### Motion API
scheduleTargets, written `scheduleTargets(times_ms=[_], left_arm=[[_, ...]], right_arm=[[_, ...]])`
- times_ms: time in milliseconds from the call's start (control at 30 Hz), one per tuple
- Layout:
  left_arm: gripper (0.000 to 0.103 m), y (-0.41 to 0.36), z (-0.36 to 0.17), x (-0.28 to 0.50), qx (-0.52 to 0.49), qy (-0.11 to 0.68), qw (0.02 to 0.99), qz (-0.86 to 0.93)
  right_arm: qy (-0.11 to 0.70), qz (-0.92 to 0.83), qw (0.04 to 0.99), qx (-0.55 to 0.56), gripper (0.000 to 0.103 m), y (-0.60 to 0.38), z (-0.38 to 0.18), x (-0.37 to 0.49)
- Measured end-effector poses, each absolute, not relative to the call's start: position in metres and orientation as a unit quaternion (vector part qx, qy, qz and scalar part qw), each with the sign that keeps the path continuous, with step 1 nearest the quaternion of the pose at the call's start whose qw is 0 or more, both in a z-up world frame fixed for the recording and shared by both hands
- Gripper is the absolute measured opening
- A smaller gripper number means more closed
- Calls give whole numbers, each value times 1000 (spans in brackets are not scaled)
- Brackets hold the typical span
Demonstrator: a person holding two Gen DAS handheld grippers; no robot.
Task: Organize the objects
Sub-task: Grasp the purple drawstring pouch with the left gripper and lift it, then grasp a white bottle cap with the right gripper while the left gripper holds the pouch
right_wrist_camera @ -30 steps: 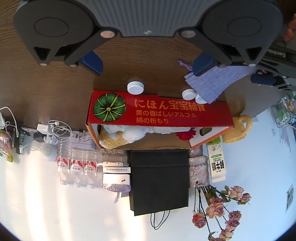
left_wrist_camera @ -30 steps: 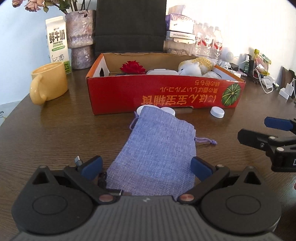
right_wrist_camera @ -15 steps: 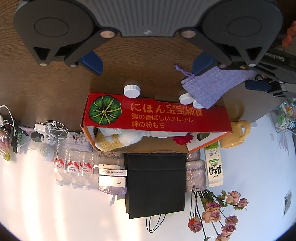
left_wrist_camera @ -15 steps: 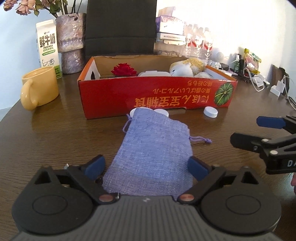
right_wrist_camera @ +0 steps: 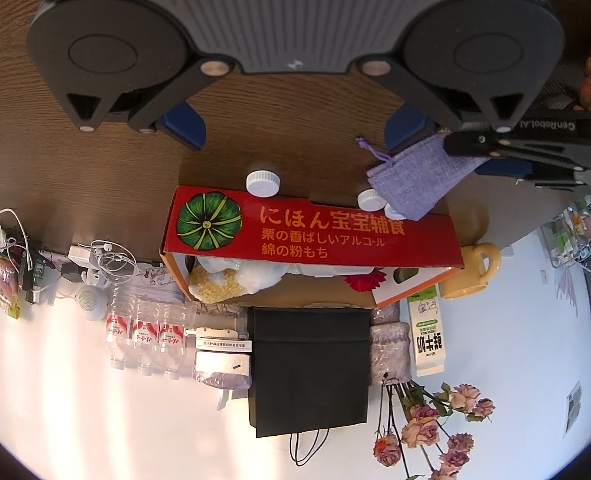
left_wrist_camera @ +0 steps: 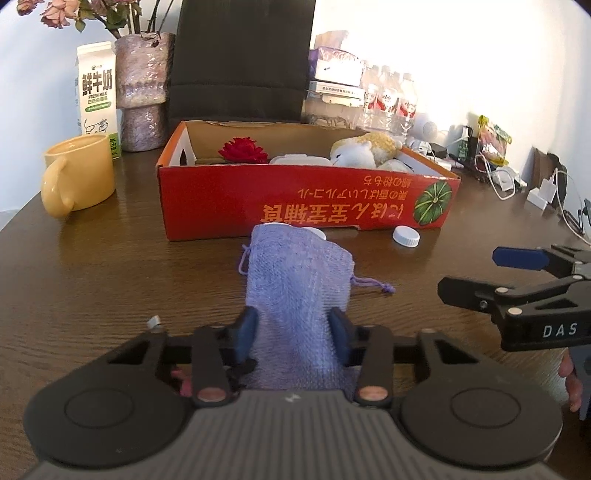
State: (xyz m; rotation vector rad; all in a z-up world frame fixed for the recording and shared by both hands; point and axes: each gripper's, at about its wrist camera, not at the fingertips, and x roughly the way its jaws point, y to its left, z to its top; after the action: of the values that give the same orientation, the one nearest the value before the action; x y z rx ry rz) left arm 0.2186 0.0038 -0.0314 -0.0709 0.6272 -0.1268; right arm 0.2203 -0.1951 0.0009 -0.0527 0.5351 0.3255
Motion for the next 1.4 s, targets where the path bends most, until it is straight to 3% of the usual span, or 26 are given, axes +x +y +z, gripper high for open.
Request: scheduleTargets(times_ms=[267,433,833,1200,1400], left_arm=[[16,1,-25,206,-31,273,960,-59],[12,-1,-18,196,-26,241,968,-71],[11,29,10,180,-76,170,982,-24],[12,70,9,178,-95,170,981,5],[12,79,5,178,-103,174,979,3]], right_arm=[[266,159,950,-28,103,-195,-1,221],[269,158,950,-28,103,-195,-1,223],[286,154,945,-29,103,-193,-4,229],[297,181,937,-37,103,-166,-6,234],[305,203,928,-62,95,-131,-8,239]])
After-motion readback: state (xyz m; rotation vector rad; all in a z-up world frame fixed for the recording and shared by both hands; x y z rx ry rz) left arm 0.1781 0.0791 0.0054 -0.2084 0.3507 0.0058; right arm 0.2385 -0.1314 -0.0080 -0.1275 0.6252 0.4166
